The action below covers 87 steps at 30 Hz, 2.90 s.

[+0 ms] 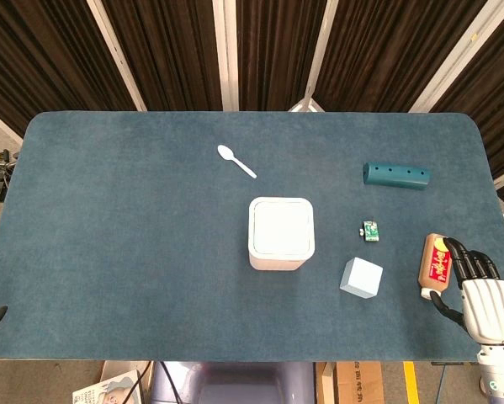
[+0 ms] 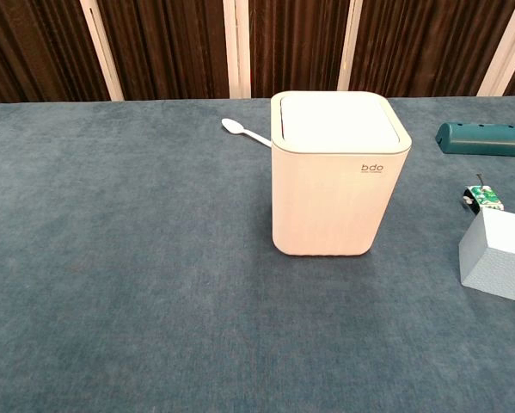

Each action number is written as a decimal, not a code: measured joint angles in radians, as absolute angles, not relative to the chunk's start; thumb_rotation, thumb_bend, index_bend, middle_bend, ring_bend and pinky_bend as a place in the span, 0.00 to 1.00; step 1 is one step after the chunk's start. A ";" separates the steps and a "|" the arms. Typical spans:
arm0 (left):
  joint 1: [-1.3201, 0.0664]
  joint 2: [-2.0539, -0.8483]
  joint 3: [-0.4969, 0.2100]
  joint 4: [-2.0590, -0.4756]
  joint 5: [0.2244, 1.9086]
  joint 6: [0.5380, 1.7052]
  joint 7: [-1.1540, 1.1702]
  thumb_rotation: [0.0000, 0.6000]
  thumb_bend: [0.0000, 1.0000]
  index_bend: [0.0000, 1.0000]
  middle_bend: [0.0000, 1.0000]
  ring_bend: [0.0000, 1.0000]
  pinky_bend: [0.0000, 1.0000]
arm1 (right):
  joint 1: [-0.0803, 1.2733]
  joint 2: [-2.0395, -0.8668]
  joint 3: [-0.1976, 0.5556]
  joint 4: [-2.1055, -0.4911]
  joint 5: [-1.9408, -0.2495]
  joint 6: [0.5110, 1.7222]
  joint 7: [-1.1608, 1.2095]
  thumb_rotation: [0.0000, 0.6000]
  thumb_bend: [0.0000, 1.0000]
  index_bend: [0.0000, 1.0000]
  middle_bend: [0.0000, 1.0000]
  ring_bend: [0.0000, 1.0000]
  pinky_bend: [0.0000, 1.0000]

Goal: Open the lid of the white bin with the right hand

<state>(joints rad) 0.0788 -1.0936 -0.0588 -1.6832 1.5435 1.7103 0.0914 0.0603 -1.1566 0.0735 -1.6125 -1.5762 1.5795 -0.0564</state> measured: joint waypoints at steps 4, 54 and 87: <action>0.078 -1.093 -0.059 -1.682 1.543 1.708 0.090 1.00 0.02 0.11 0.02 0.00 0.00 | 0.060 -1.157 0.072 -1.614 -1.577 1.579 -0.060 1.00 0.25 0.01 0.14 0.22 0.19; 0.089 -1.118 -0.087 -1.682 1.532 1.756 0.101 1.00 0.02 0.11 0.03 0.00 0.00 | 0.248 -0.994 0.154 -1.920 -1.669 1.373 -0.176 1.00 0.64 0.10 0.83 0.85 0.67; 0.090 -1.119 -0.120 -1.684 1.469 1.750 0.088 1.00 0.02 0.11 0.03 0.00 0.00 | 0.551 -1.031 0.182 -2.067 -1.369 0.928 -0.408 1.00 0.64 0.15 0.83 0.85 0.67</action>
